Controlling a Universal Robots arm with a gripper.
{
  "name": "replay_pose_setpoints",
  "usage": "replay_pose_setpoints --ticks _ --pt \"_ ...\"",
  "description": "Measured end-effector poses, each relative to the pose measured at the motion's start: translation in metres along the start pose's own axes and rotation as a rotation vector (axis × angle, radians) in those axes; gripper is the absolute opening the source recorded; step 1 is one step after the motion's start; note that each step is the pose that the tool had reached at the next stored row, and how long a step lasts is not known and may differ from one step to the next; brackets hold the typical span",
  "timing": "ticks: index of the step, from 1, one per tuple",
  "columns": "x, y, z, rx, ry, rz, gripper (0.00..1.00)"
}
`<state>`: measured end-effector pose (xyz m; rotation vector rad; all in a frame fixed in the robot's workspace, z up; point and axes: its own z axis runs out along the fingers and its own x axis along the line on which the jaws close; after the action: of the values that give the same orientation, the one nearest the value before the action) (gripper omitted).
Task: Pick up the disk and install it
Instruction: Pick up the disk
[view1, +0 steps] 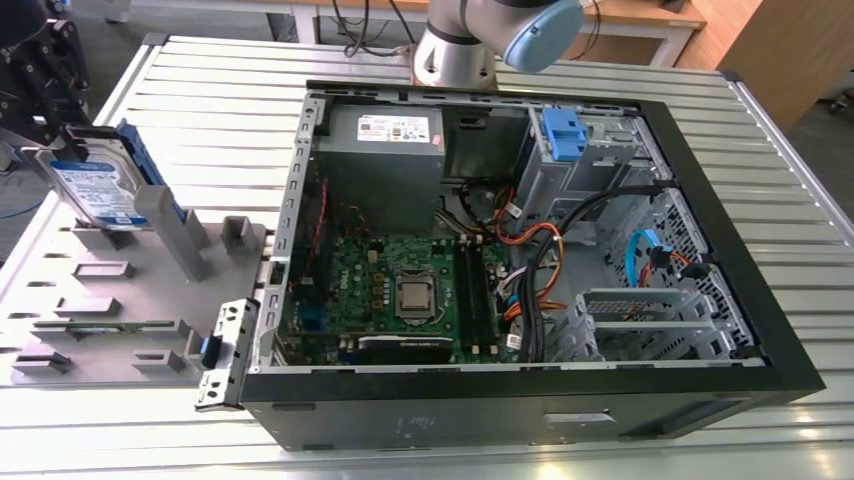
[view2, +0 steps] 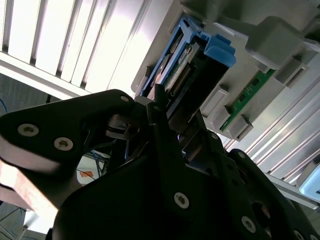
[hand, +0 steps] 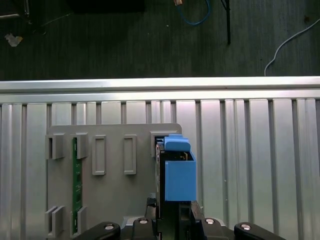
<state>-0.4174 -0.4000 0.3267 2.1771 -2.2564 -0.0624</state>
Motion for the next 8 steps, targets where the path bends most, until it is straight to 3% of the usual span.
replay_pose_setpoints --ticks 8 --pt "0.0 0.0 -0.0008 -0.0004 0.0003 0.0 0.35"
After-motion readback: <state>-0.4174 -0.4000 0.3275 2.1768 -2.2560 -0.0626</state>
